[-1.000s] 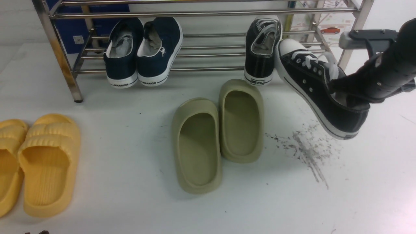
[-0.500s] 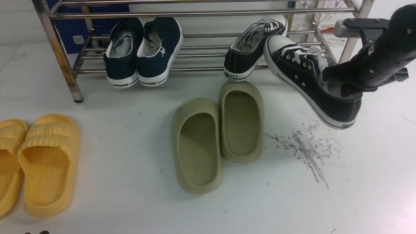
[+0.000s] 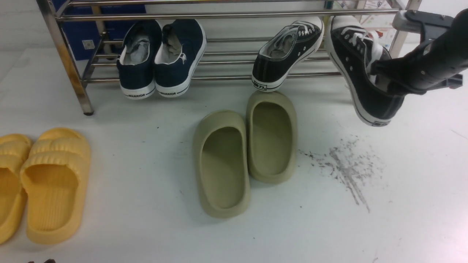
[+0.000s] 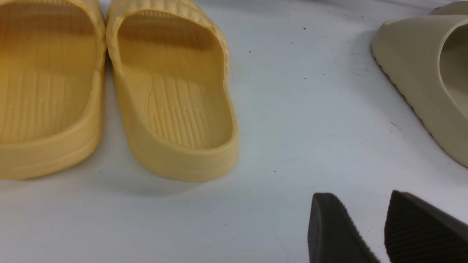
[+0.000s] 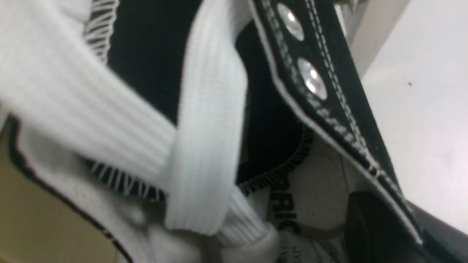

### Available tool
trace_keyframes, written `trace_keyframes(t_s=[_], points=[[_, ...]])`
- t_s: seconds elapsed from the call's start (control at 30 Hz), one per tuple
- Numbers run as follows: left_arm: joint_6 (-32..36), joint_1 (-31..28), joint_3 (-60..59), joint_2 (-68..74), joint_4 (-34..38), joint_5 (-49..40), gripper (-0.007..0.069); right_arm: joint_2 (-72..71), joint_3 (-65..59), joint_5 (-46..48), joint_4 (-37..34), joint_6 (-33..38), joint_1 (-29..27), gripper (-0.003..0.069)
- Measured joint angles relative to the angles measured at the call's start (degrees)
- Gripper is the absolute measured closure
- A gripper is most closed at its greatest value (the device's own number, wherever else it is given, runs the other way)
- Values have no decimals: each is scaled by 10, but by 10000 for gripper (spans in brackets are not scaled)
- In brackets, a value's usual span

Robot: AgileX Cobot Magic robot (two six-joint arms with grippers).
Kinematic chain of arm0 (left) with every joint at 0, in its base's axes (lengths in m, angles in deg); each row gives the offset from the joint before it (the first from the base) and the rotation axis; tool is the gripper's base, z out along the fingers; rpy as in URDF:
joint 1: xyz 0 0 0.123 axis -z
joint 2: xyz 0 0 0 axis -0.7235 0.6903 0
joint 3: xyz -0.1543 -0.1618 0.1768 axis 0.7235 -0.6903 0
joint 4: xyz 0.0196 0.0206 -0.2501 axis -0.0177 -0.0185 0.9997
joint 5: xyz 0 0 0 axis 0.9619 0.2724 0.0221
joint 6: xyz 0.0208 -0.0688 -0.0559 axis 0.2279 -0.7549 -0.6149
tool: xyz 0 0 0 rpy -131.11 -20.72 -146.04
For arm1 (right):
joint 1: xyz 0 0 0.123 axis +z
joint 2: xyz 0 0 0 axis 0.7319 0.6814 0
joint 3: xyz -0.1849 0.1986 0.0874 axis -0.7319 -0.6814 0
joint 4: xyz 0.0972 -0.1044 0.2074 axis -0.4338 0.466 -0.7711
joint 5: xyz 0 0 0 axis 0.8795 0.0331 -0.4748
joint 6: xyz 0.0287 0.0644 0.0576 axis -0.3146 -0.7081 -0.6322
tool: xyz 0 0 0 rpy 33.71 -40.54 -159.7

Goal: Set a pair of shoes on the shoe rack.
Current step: Use the right arm to put a shoe into the shoe rack

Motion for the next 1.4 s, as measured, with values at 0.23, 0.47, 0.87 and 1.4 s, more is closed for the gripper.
trace_keyframes(t_s=[0.23,0.47,0.87,1.4], points=[[0,0,0,0,0,0,387,37,0,-80,-58,-1,1,645],[0,0,0,0,0,0,387,67,1,-143,-81,-2,3,632],[0,0,0,0,0,0,387,72,5,-189,-93,-2,4,387],[0,0,0,0,0,0,386,-55,3,141,-37,137,4,295]])
